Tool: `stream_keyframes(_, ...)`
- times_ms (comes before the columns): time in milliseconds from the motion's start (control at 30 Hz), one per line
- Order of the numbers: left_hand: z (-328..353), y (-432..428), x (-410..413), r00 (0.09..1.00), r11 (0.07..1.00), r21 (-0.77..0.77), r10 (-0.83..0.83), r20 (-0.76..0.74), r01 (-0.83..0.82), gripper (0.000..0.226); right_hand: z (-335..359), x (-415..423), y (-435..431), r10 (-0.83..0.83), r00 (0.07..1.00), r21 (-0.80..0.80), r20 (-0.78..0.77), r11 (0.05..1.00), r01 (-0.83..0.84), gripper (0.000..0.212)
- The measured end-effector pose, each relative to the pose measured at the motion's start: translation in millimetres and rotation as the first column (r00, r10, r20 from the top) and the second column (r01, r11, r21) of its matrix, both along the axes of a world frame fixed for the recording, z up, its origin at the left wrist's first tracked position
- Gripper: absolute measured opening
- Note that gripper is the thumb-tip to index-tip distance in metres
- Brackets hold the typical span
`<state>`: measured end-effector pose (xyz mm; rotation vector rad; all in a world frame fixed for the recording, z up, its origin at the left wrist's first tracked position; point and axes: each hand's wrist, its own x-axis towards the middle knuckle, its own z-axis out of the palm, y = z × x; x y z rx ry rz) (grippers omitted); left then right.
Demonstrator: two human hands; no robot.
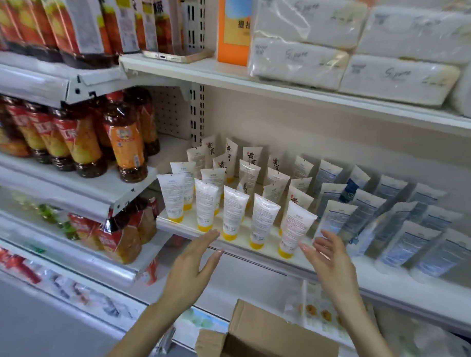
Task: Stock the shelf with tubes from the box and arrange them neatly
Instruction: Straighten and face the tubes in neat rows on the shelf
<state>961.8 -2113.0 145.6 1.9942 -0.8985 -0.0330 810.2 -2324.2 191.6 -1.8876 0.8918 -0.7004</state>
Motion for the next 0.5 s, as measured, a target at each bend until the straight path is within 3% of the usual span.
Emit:
stream_keyframes(300,58,21,63,0.992,0.989,-0.134,-0.05,0.113,0.065,0.054,27,-3,40,-0.166,0.984,-0.179,0.065,0.968,0.175,0.044)
stream_keyframes(500,106,38,135,0.972,0.978,-0.113,-0.152,0.18,0.174,0.039,53,33,77,-0.241,0.957,-0.212,0.159,0.939,0.271,0.024)
